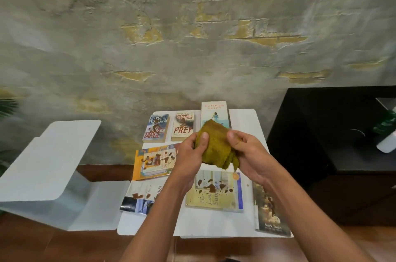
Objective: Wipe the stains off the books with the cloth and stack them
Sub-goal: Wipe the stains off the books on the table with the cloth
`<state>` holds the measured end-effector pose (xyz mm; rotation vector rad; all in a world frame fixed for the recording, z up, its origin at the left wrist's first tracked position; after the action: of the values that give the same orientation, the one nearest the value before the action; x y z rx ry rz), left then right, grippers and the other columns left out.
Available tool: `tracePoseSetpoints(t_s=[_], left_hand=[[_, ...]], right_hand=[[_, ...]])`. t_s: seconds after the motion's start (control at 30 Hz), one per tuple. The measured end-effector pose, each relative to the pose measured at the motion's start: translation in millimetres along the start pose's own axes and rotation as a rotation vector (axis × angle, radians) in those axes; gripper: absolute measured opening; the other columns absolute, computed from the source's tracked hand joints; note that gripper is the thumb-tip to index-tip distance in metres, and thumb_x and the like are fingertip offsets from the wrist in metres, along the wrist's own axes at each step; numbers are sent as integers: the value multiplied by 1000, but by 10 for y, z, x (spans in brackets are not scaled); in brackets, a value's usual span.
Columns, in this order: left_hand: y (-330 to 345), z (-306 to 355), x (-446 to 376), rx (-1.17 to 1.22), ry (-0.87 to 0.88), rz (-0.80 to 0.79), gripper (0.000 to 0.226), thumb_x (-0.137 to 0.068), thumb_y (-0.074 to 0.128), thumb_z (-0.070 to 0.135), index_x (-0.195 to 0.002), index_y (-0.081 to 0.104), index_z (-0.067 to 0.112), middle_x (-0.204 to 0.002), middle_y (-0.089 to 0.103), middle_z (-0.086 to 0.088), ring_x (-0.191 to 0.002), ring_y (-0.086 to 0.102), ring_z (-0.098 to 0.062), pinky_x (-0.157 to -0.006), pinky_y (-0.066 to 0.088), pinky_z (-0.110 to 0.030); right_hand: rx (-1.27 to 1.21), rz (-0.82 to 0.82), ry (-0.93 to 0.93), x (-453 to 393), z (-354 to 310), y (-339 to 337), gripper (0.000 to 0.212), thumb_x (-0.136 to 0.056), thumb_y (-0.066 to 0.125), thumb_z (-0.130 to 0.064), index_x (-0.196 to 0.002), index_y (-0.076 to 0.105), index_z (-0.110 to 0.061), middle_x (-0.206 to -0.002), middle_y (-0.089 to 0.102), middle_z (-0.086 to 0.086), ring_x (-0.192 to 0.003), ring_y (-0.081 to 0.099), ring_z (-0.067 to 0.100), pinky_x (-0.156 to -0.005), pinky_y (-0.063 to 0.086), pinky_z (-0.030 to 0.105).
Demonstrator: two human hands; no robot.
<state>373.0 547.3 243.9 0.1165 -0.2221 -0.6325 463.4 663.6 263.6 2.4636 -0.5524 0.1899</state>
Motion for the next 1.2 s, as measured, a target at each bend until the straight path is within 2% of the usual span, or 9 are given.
tracePoseSetpoints(t_s=[0.2, 0.3, 0.43, 0.6, 0.67, 0.77, 0.9, 1.0, 1.2], left_hand=[[179, -169, -32, -15, 0, 93, 37, -90, 64, 44, -120, 56, 23, -110, 71, -9, -101, 70, -21, -74, 58, -26], [289, -193, -24, -202, 144, 194, 18, -96, 66, 31, -111, 56, 27, -111, 63, -1, -102, 62, -10, -77, 52, -15], [325, -348, -86, -495, 192, 264, 17, -92, 70, 39, -102, 58, 44, -115, 51, 7, -110, 51, -10, -90, 46, -25], [258, -615, -5, -542, 136, 365, 43, -79, 82, 40, -107, 51, 30, -106, 50, 13, -90, 51, -2, -78, 48, -25], [228, -776, 75, -546, 97, 379, 41, -78, 83, 40, -101, 51, 28, -99, 52, 12, -82, 50, -5, -73, 45, -22], [251, -933, 185, -488, 58, 332, 29, -83, 81, 34, -93, 54, 31, -91, 58, 9, -73, 51, -8, -66, 44, -18], [169, -1049, 226, -491, 26, 303, 16, -91, 73, 30, -99, 60, 27, -94, 64, 9, -81, 60, -10, -68, 46, -13], [-135, -1274, 223, -629, -62, 378, 25, -91, 72, 37, -109, 60, 24, -102, 62, 9, -92, 61, -10, -78, 51, -24], [-629, -1685, 273, -1044, -261, 313, 70, -86, 72, 51, -140, 44, 17, -138, 46, -5, -130, 41, -24, -105, 38, -39]], right_hand=[[-26, 1, -7, -130, 55, -254, 42, -90, 60, -16, -127, 57, 5, -124, 65, 25, -116, 64, 39, -94, 55, 48], [13, 37, -19, -162, 112, -390, 40, -90, 59, -21, -126, 58, -3, -124, 67, 21, -113, 66, 35, -90, 58, 45], [1, 29, 4, -168, 208, -603, 34, -89, 60, -22, -120, 60, -7, -123, 67, 19, -112, 65, 35, -91, 57, 46], [-99, -38, 141, -126, 495, -814, 58, -86, 73, -33, -126, 50, 1, -132, 57, 30, -125, 55, 44, -102, 46, 60], [-143, -83, 193, -92, 638, -870, 48, -88, 72, -29, -121, 51, -2, -132, 58, 31, -125, 56, 43, -102, 46, 58], [-139, -67, 223, -72, 766, -944, 67, -70, 89, -32, -120, 55, -2, -126, 62, 29, -114, 64, 39, -95, 53, 54], [-115, 124, 196, -96, 876, -1090, 46, -82, 71, -29, -118, 60, -3, -114, 66, 22, -99, 68, 32, -82, 60, 46], [74, 243, 135, -96, 844, -1247, 36, -86, 67, -27, -118, 63, -11, -107, 70, 13, -91, 71, 24, -71, 60, 37], [590, 393, 136, -42, 982, -1657, 27, -91, 69, -33, -115, 70, -20, -103, 75, 1, -96, 72, 21, -89, 58, 48]])
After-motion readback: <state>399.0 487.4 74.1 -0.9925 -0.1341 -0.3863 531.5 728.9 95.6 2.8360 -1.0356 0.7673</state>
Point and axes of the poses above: each hand's wrist, its own x-axis away from the middle knuckle, its own y-axis out of the palm, z = x × y, the point moved 6 cm from there along -x, towards the middle knuckle
